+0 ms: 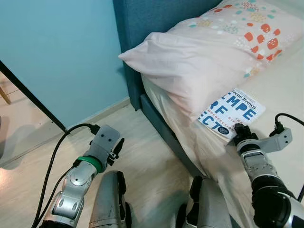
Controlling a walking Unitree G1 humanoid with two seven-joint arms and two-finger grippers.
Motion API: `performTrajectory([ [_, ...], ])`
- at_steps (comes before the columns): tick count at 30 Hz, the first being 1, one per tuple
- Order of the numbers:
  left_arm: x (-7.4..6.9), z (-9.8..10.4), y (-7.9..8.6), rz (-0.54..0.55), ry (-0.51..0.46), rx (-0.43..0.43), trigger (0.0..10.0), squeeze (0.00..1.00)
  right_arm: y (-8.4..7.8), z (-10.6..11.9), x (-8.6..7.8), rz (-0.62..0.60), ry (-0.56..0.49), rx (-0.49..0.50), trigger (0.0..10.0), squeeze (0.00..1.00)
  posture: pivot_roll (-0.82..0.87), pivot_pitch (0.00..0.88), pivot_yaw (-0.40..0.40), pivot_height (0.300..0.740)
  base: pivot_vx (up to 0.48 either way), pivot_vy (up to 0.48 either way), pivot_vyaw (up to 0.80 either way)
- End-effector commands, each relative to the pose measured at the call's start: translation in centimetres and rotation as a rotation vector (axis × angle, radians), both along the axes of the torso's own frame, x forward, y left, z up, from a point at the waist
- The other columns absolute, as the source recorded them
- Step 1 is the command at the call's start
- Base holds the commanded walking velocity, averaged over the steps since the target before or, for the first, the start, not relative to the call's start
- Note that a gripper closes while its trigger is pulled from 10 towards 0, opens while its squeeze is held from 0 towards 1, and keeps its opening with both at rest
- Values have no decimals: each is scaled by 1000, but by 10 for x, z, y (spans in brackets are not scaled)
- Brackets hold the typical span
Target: Clean up the room
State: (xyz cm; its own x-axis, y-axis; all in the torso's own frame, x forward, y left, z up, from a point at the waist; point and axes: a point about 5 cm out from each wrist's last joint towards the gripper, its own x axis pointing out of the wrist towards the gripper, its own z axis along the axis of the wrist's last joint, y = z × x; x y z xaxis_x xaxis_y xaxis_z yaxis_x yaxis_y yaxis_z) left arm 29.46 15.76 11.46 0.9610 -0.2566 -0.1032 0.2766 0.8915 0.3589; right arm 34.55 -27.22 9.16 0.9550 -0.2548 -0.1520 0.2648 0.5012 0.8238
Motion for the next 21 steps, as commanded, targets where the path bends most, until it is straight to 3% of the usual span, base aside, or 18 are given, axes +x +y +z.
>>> performTrajectory([
  [1,-4,-11,0,1,35,9,10000,0,5,-35,-20,-25,131,66,10000,0,155,227,77,567,0,0,0],
  [9,-4,-11,0,-1,37,9,10000,0,4,-34,-22,-69,89,48,10000,0,152,230,77,567,0,0,0],
  [21,-4,-12,0,-2,39,8,10000,0,-1,-38,-28,-96,106,25,10000,0,146,236,71,567,0,0,0],
])
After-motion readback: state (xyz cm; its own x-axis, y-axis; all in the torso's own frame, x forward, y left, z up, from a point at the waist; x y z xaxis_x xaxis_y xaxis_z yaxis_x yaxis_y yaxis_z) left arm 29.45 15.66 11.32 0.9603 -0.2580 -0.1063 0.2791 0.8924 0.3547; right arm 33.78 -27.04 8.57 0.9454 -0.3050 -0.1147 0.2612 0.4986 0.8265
